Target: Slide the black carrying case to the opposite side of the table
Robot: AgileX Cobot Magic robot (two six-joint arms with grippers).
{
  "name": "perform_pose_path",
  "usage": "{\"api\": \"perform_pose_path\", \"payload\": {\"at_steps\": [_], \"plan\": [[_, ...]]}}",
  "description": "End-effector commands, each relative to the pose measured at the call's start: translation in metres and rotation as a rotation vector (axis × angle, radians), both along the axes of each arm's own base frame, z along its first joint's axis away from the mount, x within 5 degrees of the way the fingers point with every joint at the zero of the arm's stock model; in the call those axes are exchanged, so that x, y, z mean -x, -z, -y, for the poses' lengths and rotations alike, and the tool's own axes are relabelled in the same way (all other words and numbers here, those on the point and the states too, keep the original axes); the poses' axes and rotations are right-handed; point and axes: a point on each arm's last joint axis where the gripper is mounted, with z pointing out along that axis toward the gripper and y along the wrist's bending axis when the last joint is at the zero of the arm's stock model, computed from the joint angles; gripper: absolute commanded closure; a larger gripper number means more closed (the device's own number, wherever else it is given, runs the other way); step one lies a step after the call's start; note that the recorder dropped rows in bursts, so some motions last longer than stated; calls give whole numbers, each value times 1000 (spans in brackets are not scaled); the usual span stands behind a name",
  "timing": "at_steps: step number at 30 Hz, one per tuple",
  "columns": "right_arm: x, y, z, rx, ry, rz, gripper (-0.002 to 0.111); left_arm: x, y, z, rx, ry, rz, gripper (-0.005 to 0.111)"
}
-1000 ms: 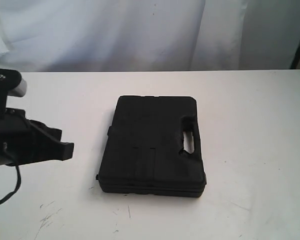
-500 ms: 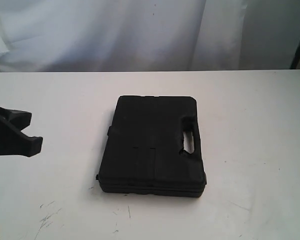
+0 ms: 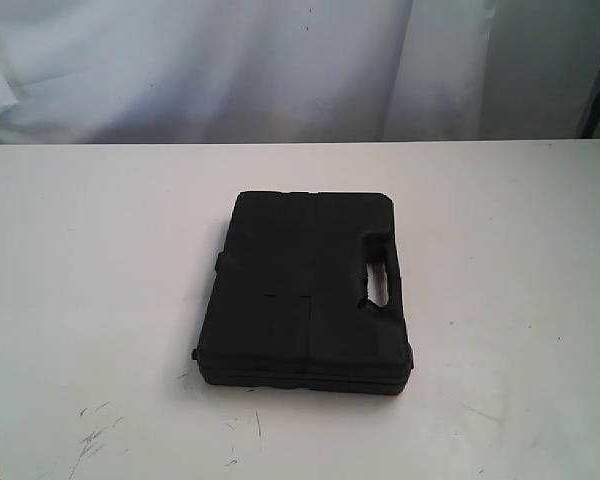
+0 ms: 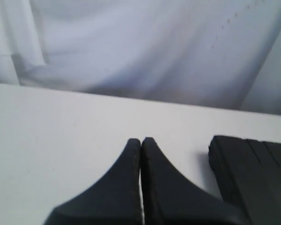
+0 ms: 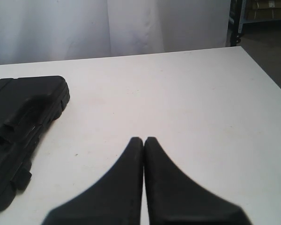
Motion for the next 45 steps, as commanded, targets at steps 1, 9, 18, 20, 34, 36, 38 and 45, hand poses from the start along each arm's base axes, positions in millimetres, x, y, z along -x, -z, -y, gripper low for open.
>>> {"api": "perform_pose_path", "payload": {"at_steps": [1, 9, 18, 20, 34, 36, 38, 45], "plan": [[0, 1, 0, 3, 3, 5, 108, 25, 11, -9, 34, -67, 110, 107], [0, 1, 0, 3, 3, 5, 108, 42, 31, -12, 64, -98, 148, 107], [0, 1, 0, 3, 3, 5, 108, 43, 33, -12, 101, -99, 146, 107], [0, 1, 0, 3, 3, 5, 108, 42, 38, -11, 126, -95, 136, 107], [0, 1, 0, 3, 3, 5, 108, 52, 73, -6, -48, 2, 69, 107], [0, 1, 0, 3, 3, 5, 108, 53, 73, -6, -50, 2, 75, 107], [0, 1, 0, 3, 3, 5, 108, 55, 76, -6, -75, 2, 47, 107], [0, 1, 0, 3, 3, 5, 108, 55, 76, -7, -116, -1, 49, 107]]}}
